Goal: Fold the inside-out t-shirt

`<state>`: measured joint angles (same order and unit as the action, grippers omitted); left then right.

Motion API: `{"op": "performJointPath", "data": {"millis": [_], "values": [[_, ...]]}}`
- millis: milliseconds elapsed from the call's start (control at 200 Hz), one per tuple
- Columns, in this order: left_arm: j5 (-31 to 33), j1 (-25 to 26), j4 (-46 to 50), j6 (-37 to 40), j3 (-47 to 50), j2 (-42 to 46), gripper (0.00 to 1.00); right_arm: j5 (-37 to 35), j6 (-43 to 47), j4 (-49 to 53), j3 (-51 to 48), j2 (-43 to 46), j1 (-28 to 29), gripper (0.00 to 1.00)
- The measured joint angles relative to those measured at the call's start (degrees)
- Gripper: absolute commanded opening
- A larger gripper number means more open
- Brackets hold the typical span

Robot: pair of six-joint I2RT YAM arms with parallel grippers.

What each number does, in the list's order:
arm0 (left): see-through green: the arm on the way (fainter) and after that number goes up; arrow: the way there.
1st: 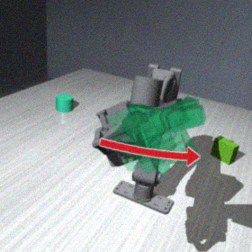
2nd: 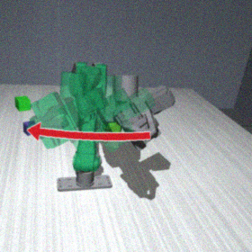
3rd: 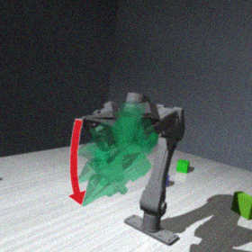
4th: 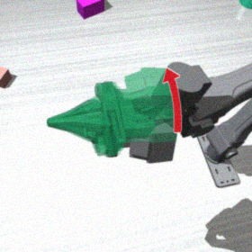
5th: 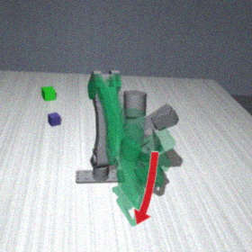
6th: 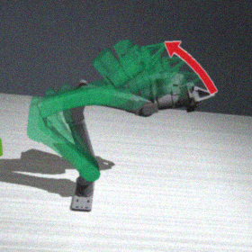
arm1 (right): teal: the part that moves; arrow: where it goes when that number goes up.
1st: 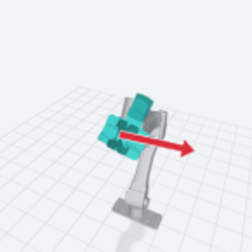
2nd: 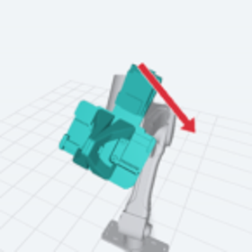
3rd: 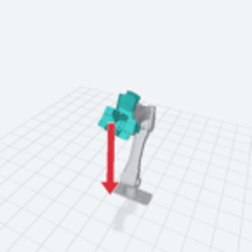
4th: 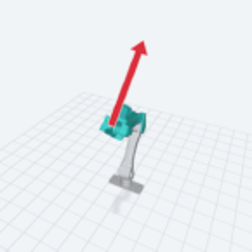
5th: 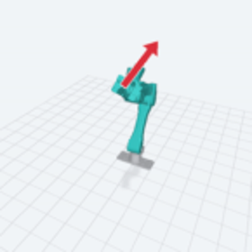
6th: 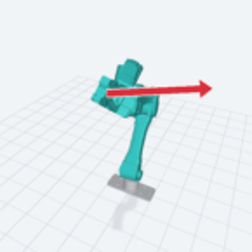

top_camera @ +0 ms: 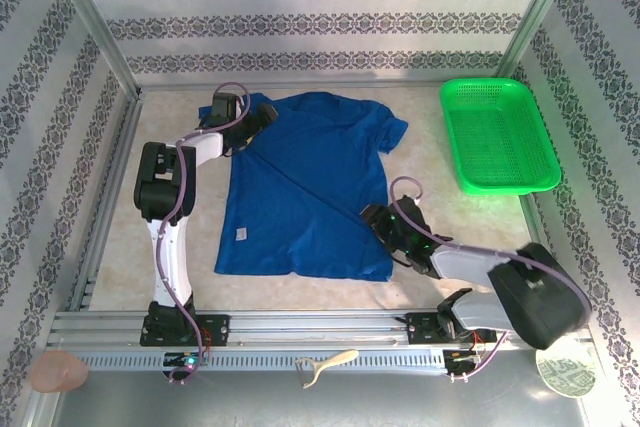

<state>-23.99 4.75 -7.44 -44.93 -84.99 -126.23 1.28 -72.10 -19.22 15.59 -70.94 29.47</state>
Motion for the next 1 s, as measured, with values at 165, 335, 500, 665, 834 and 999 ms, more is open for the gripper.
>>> {"op": "performJointPath", "data": {"millis": [165,335,500,665,834,999], "values": [[-1.01,-0.28,-0.24,-0.17,0.13,0.33,1.0,-4.92,8.04,21.33,4.79,13.77,-1.75,0.98],[-2.58,-0.76,1.64,-0.11,1.88,4.28,1.0,-11.23,16.72,34.6,14.16,25.09,-1.77,0.98],[-5.81,-0.96,0.68,-0.2,9.14,17.66,1.0,-12.33,20.11,39.1,16.13,30.75,-2.01,0.96],[-9.07,0.61,-0.7,-0.04,20.0,34.62,1.0,-5.79,19.52,35.78,10.27,36.72,-1.92,0.71],[-8.83,8.39,2.8,2.99,33.51,52.24,1.0,-2.49,13.0,33.92,1.7,42.62,3.72,0.52],[-3.69,18.99,9.22,4.61,46.8,72.04,1.0,-10.08,4.07,35.08,-4.26,45.4,23.06,0.45]]}}
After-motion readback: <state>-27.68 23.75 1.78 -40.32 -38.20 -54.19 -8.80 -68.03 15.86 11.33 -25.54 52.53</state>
